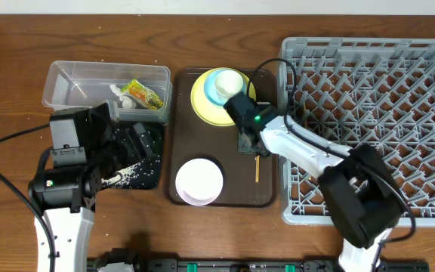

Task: Sort waste into correct bins and load items into the dishwasher rack
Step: 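Grasp the second chopstick with the right gripper and lift it, then insert the chopstick into the dish rack beside the first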

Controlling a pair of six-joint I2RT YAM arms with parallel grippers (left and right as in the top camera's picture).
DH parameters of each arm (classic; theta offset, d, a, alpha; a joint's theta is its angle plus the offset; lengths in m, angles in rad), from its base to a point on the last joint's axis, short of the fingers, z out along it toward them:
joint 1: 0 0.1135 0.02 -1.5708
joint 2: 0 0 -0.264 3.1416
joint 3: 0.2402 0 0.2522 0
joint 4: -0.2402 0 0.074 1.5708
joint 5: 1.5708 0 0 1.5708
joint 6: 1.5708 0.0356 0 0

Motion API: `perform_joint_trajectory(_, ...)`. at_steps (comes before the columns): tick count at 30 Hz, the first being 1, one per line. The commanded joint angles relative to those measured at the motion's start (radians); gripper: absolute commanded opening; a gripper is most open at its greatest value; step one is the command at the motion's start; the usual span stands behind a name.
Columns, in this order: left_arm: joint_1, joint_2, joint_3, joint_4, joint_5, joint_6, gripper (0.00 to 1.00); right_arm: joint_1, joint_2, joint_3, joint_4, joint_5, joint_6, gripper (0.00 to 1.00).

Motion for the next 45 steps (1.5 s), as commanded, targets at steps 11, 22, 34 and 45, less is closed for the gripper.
perform_joint_trajectory(11, 0.005, 0.000, 0.004, 0.000, -0.006, 0.013, 0.90, -0.083, -0.403, 0.045, -0.135, 0.073, -0.204, 0.01)
perform_joint_trajectory(22, 0.005, 0.000, 0.004, 0.000, -0.006, 0.013, 0.90, -0.261, -0.430, 0.025, -0.300, 0.067, -0.342, 0.01)
perform_joint_trajectory(34, 0.004, 0.000, 0.004, 0.000, -0.006, 0.013, 0.89, -0.312, -0.413, -0.063, -0.277, 0.068, -0.359, 0.02)
perform_joint_trajectory(45, 0.004, 0.000, 0.004, 0.000, -0.006, 0.013, 0.89, -0.333, -0.412, -0.101, -0.232, 0.071, -0.392, 0.04)
